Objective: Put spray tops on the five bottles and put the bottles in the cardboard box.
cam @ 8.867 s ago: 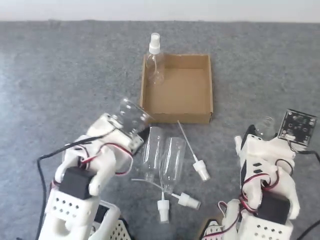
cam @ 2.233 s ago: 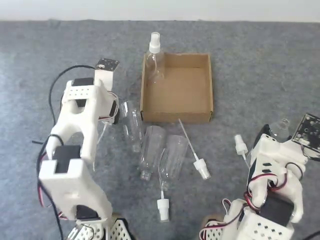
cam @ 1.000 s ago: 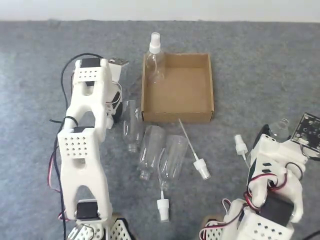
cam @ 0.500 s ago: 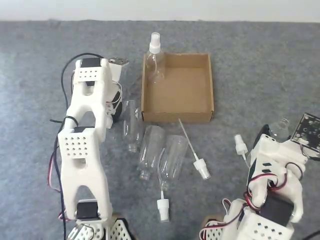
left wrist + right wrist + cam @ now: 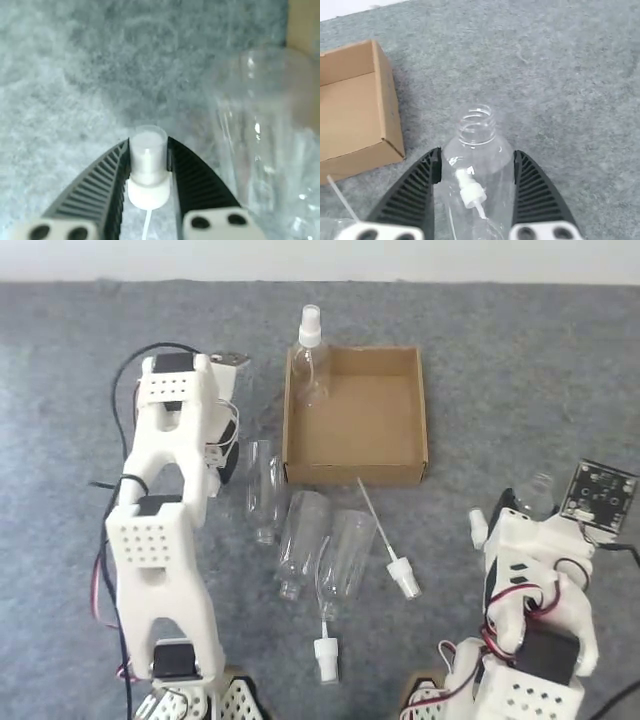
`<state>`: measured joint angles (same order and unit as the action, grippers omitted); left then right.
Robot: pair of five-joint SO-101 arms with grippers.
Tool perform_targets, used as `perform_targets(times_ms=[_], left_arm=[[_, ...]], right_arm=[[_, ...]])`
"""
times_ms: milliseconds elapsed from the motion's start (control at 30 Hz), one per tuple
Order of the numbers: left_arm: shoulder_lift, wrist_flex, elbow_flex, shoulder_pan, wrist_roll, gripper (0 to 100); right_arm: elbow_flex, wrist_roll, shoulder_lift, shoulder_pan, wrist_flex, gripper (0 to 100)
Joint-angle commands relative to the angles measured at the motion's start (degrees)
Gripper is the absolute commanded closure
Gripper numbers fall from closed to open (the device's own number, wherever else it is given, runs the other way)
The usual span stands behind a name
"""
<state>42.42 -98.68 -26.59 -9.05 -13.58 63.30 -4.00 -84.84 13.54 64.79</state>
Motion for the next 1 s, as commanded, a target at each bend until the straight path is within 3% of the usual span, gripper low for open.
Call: perform_targets(times_ms=[0, 367, 967], left_arm=[[-10.99, 2.11, 6.02, 0.79, 0.62, 97], [-28.84, 7.65, 22.20, 2.11, 0.70, 97], [-43.52, 8.09, 30.20, 3.87, 0.79, 99]], right_arm=[[-0.79, 0.70, -0.75, -1.54, -0.92, 94.7], [0.97, 0.70, -0.75, -4.44, -1.71, 94.7], [0.97, 0.70, -0.75, -4.44, -1.71, 94.7]])
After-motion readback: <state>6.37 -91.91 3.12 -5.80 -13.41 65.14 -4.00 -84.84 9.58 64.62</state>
